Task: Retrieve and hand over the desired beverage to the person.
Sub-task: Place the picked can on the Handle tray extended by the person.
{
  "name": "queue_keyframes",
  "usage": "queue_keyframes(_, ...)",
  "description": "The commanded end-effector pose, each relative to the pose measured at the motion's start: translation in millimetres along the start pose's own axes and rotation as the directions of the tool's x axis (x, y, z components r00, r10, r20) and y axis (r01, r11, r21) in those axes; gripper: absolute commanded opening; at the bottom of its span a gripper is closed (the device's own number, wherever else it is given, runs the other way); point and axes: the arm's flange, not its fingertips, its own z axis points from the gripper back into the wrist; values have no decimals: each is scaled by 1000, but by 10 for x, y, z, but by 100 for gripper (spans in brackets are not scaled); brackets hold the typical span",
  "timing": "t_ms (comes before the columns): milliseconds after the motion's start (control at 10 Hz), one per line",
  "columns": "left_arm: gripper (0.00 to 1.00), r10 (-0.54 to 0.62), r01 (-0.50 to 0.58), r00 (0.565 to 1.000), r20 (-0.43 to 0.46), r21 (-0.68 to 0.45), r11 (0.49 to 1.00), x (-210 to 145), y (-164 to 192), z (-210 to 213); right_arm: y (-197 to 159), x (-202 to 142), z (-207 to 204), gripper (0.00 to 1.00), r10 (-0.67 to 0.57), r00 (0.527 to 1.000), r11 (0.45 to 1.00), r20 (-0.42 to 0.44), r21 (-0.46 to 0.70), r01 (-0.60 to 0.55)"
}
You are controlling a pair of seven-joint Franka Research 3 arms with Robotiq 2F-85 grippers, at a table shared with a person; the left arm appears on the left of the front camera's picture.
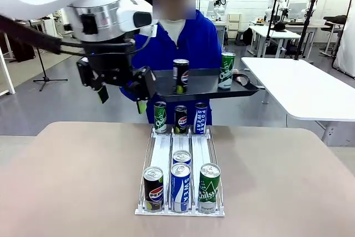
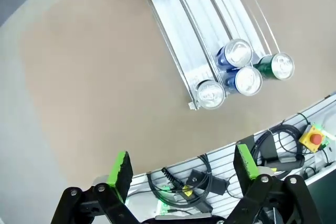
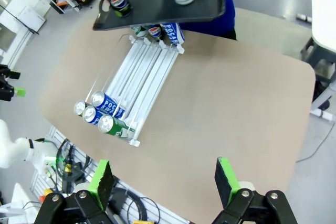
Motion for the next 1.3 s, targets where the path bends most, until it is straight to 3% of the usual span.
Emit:
queue_keyframes(0, 100, -9, 10, 1000, 23, -41, 999, -94, 127, -17, -2, -7, -5, 100, 1, 1000, 1000, -1, 2, -1)
queue_keyframes(100, 100, 0, 0, 1000, 0, 0, 1000, 0, 0, 0, -2, -7, -5, 100, 1, 1000, 1000, -1, 2, -1)
queue_keyframes(1000, 100, 5, -5, 1000, -1, 2, 1000, -35, -1, -23, -2, -7, -5, 100, 1, 1000, 1000, -1, 2, -1)
queue_keyframes(1200, 100, -80, 96, 995, 66, -288, 953, -158, 668, 177, -2, -7, -5, 100, 1, 1000, 1000, -1, 2, -1)
